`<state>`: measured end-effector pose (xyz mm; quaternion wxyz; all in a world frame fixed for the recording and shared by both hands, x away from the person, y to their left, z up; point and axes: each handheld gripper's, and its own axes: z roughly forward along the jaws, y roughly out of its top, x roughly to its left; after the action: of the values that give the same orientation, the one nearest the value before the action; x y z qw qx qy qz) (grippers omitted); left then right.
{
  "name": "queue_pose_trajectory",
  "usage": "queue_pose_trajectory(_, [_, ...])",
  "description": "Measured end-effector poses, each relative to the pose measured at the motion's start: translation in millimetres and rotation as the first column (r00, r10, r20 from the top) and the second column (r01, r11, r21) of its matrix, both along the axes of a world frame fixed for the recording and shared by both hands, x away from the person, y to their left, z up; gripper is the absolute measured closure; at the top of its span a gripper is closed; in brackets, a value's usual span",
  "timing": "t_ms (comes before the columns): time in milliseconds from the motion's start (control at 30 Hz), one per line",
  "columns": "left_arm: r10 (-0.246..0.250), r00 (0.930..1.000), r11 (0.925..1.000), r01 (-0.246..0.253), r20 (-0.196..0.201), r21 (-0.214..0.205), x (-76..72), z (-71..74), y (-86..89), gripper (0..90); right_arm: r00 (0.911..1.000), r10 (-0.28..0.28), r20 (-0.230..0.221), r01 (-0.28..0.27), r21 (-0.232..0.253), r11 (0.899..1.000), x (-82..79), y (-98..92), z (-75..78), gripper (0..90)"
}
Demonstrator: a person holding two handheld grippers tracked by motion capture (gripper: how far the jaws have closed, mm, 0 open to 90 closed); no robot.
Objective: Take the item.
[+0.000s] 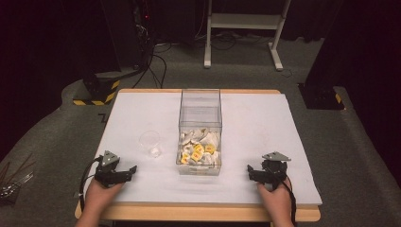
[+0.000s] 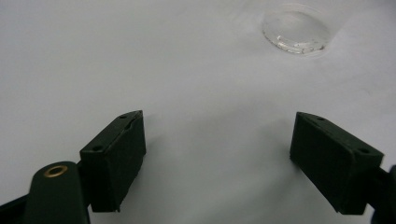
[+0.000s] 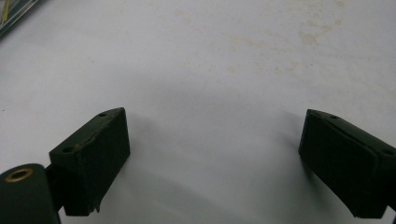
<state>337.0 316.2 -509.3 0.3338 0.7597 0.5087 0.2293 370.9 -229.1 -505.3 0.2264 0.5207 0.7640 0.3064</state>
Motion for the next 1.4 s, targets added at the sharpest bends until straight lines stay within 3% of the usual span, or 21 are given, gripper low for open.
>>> queue_pose_trajectory(833, [0.004,1.0000,1.0000,-0.004,-0.004,0.008,0.8,0.8,-0.1,18.6,1.0000,0.001,-0.004,-0.001,0.009,1.000,0.5,-0.4,0.0,8.4])
queue_pose_trajectory(1067, [-0.010,0.9998,0.9999,0.009,-0.016,-0.014,1.1,3.1,-0.5,19.5,1.0000,0.001,-0.003,-0.001,0.008,1.000,0.4,-0.3,0.0,8.4])
queue_pose_trajectory(1400, [-0.045,0.9988,0.9988,0.045,0.018,-0.019,-5.0,12.5,-2.9,18.9,1.0000,0.001,-0.003,-0.001,0.008,1.000,0.3,-0.3,0.0,8.4])
